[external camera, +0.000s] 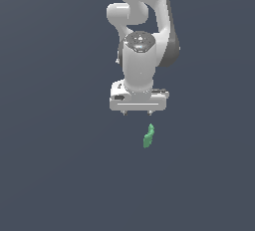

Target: Pick up the object and move it to a goal position.

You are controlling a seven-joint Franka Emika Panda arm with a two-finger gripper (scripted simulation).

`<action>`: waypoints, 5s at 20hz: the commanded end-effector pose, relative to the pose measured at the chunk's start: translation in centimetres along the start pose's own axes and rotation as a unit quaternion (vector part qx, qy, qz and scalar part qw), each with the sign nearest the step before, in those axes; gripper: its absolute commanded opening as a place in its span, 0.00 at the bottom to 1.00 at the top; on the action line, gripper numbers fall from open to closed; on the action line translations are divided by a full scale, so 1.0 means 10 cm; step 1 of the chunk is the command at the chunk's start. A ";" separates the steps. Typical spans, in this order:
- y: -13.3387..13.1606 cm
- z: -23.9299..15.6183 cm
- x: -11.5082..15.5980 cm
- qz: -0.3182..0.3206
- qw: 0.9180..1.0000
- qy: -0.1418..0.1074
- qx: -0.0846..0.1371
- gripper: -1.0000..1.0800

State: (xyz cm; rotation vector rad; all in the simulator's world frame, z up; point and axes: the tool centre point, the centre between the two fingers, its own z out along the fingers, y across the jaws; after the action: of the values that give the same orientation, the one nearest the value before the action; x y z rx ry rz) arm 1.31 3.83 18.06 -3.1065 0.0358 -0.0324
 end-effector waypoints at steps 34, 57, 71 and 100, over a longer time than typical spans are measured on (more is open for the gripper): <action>-0.59 0.40 0.45 0.215 0.976 -0.006 -0.019 0.96; -0.57 0.88 0.44 0.217 0.976 -0.006 -0.019 0.00; -0.55 0.67 0.46 0.193 0.981 -0.002 -0.015 0.00; -0.21 -1.81 0.62 -0.090 0.994 0.050 0.037 0.00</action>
State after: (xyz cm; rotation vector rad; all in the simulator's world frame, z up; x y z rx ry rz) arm 7.11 5.43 34.97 -3.0316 -0.1864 -0.1802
